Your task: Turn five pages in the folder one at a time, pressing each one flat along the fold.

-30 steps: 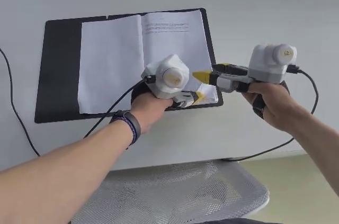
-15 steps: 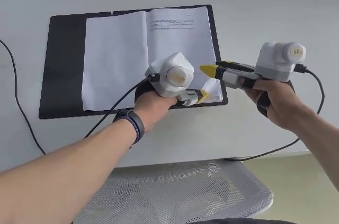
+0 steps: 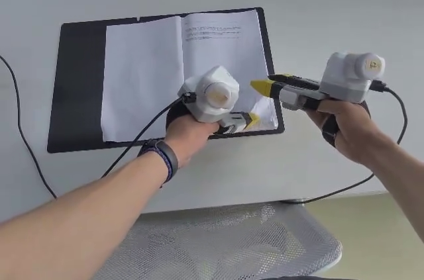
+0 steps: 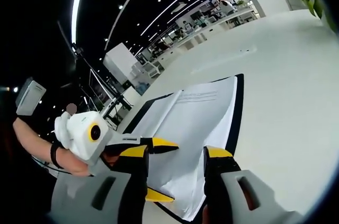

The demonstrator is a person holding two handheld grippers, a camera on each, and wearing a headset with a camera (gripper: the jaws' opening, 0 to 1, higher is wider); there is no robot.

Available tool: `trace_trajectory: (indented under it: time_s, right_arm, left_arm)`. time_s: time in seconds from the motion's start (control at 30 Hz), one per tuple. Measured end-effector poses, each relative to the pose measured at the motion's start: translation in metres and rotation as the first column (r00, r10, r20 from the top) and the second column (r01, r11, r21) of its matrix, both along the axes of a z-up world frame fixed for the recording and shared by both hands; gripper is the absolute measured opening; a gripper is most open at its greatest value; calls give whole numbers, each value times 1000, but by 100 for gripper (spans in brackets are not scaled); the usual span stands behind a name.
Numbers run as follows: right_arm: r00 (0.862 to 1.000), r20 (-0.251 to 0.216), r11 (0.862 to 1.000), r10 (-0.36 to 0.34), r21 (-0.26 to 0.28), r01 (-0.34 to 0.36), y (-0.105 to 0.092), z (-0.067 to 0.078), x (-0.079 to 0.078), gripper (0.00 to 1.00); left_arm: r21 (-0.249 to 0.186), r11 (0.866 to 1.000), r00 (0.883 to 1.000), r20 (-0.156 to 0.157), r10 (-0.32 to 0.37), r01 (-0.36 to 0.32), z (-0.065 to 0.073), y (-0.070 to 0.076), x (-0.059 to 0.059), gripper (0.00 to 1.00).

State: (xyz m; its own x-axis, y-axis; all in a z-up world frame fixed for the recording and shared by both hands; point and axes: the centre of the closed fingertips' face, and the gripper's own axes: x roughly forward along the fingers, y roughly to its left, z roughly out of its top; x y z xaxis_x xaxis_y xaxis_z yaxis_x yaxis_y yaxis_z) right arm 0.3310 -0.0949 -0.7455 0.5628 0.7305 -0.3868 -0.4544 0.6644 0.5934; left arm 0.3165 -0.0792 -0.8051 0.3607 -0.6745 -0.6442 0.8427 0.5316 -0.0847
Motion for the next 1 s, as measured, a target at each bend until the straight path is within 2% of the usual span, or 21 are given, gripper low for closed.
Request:
trace_trajectory:
  time_s: [0.13,0.3,0.57,0.73,0.93,1.0]
  right_arm:
    - [1000,-4,1000,6,2,-6,-1,-1,-2,40]
    - [1000,-7,1000,6,6,-6,-1,-3,1,40]
    - [999,-35,999,28,18,-28,6,-12,3,38]
    - [998,-57,999,26,25,-25,8,-17,3,28]
    - [996,-83,998,-42,49,46,0,-22,10,6]
    - [995,-89,996,-53,61,58,-1,-21,10,3]
  left_arm:
    - [-6,1000,1000,-4,-2,2,0,-1,-1,61]
    - [-12,1000,1000,-6,4,-4,0,1,1,57]
    - [-7,1000,1000,-1,-1,1,0,1,2,57]
    - [-7,1000,1000,-5,-5,5,-1,1,2,58]
    - [-8,1000,1000,-10,-10,10,0,0,0,60]
    - [-6,1000,1000,-10,-13,13,0,0,0,60]
